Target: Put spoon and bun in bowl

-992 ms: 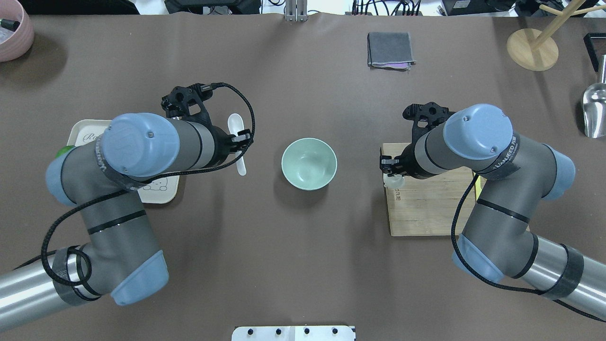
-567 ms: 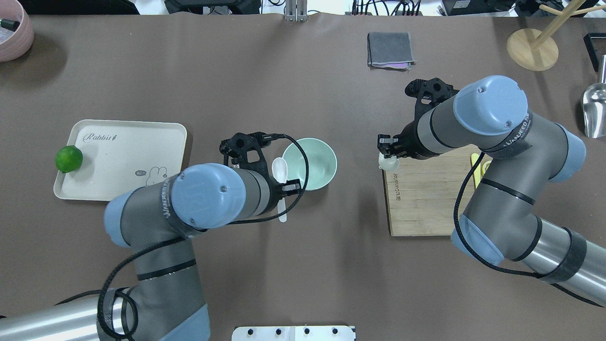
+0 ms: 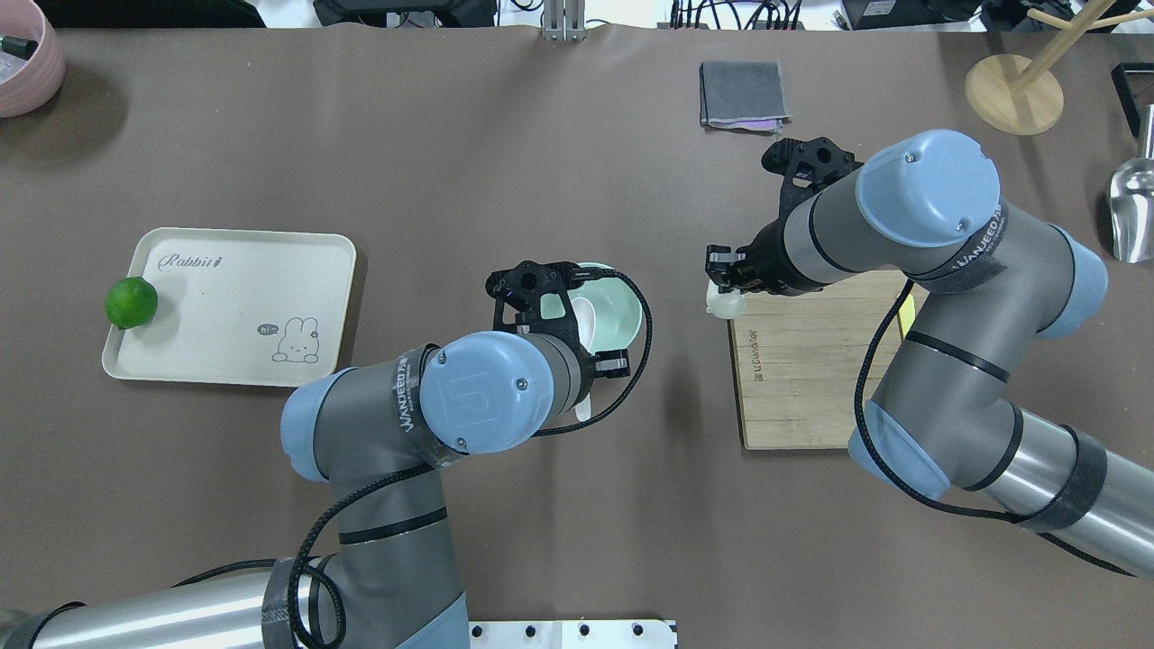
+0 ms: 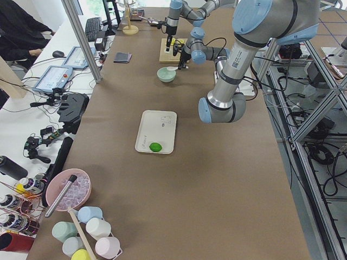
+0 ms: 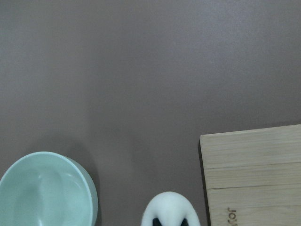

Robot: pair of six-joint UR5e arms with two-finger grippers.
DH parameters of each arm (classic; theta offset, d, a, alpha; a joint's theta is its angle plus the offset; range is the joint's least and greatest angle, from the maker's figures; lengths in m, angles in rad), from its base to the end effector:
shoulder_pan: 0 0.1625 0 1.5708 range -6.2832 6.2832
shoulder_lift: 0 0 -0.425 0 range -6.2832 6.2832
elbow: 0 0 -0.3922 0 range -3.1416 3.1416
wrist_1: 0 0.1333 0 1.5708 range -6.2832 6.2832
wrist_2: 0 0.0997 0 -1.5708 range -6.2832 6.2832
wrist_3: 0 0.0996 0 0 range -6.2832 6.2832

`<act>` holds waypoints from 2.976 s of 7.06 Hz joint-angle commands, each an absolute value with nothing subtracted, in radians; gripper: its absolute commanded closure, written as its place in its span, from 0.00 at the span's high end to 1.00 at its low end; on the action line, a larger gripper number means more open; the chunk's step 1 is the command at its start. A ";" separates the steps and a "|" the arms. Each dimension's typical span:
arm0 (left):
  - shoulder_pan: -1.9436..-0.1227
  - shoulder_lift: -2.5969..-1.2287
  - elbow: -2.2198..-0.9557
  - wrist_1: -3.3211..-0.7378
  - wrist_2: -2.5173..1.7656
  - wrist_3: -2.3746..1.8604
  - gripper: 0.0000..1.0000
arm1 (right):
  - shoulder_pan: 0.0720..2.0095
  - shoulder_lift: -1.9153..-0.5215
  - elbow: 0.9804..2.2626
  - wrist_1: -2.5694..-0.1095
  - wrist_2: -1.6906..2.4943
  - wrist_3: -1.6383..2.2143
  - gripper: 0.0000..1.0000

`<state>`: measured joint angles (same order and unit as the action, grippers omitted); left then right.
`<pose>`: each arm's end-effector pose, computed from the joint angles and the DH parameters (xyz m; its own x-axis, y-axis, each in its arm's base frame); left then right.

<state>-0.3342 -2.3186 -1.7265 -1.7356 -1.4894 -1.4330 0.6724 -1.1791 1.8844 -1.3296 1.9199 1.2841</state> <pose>0.5835 -0.3523 0.1265 0.5048 -0.0303 -0.8627 0.3280 0.9312 0.1592 -0.4037 -0.4483 0.2749 0.5427 0.0924 0.8348 -0.2238 0.9739 0.0377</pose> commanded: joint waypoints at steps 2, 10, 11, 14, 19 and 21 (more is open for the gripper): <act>-0.351 -2.344 -1.668 -1.756 -1.473 -1.402 0.00 | 0.657 -1.172 1.888 -1.325 1.919 1.302 0.00; -0.607 -2.178 -1.755 -1.862 -1.683 -1.104 0.99 | 0.620 -1.045 1.826 -1.338 1.892 1.327 0.00; -0.676 -2.077 -1.832 -1.868 -1.719 -1.018 0.99 | 0.595 -0.975 1.759 -1.336 1.849 1.338 0.00; -0.723 -2.008 -1.862 -1.868 -1.727 -0.974 0.99 | 0.540 -0.921 1.684 -1.325 1.780 1.345 0.00; -0.724 -1.979 -1.875 -1.870 -1.721 -0.973 0.99 | 0.537 -0.876 1.664 -1.328 1.761 1.347 1.00; -0.724 -1.980 -1.876 -1.868 -1.721 -0.977 0.99 | 0.572 -0.868 1.673 -1.344 1.778 1.329 1.00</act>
